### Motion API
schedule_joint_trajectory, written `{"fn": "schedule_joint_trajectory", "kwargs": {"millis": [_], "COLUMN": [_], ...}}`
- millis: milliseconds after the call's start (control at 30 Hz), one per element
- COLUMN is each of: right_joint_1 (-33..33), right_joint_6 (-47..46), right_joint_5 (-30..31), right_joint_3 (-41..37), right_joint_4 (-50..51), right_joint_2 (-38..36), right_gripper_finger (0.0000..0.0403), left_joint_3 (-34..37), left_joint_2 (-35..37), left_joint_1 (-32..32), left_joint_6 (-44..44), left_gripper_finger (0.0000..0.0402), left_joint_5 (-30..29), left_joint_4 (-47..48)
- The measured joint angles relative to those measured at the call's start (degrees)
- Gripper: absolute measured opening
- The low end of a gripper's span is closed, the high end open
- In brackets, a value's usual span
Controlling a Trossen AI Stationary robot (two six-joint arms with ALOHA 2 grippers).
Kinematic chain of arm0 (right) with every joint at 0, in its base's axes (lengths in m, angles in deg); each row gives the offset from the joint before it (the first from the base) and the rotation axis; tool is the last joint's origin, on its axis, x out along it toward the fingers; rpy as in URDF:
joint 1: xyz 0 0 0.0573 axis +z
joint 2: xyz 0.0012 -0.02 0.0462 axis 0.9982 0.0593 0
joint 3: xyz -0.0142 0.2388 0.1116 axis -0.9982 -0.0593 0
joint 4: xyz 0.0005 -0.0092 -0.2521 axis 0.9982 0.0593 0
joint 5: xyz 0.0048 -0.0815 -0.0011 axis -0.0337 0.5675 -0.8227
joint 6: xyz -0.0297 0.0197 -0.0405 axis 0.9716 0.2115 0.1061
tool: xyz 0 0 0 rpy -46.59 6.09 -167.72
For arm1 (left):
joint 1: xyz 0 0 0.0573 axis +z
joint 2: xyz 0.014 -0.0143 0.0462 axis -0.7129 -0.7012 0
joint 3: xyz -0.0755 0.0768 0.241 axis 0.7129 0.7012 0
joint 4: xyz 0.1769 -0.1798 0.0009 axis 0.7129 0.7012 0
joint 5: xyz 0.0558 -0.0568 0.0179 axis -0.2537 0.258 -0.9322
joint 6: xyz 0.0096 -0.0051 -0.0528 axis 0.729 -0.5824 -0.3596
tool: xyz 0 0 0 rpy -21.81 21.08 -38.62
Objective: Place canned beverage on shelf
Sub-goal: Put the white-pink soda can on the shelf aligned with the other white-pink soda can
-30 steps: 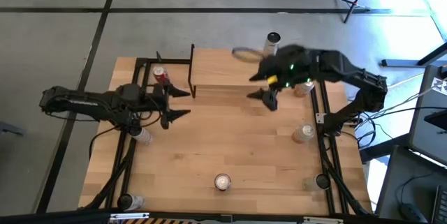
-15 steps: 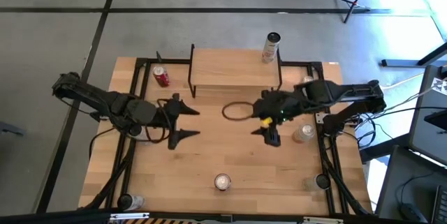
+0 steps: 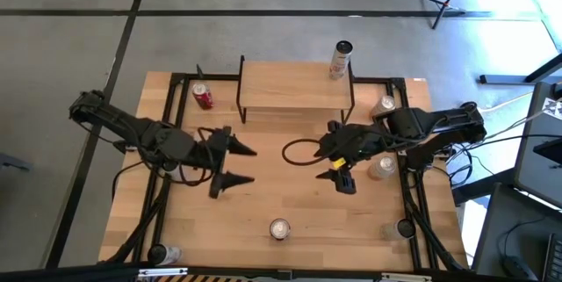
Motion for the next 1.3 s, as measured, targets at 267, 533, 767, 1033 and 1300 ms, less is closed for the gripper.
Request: {"fn": "schedule_joint_trajectory", "kwargs": {"millis": [267,533,767,1033,1300], "right_joint_1": [1.2,1.0,1.0,2.0,4.2], "right_joint_6": [-0.2,-1.6,-1.7,-3.0,1.2], "right_joint_5": [0.5,0.5,1.1,-0.1,5.7], "right_joint_3": [0.0,0.0,0.0,0.0,0.1], "right_joint_4": [-0.4,-0.4,-1.0,-1.8,-2.0], "right_joint_2": [0.0,0.0,0.0,0.0,1.0], "right_gripper_finger": [0.0269,0.0269,0.0269,0.0269,0.0269], "left_joint_3": [0.0,0.0,0.0,0.0,0.0], "left_joint_2": [0.1,0.0,-0.3,-1.3,-2.8], "left_joint_1": [-3.9,-11.5,-11.5,-13.3,-18.8], "left_joint_6": [-4.4,-17.7,-11.6,-26.2,-51.8], "left_gripper_finger": [0.0370,0.0370,0.0367,0.0360,0.0360], "left_joint_5": [9.7,12.8,2.1,-0.7,13.9], "left_joint_4": [1.0,-9.8,-20.5,10.5,32.0]}}
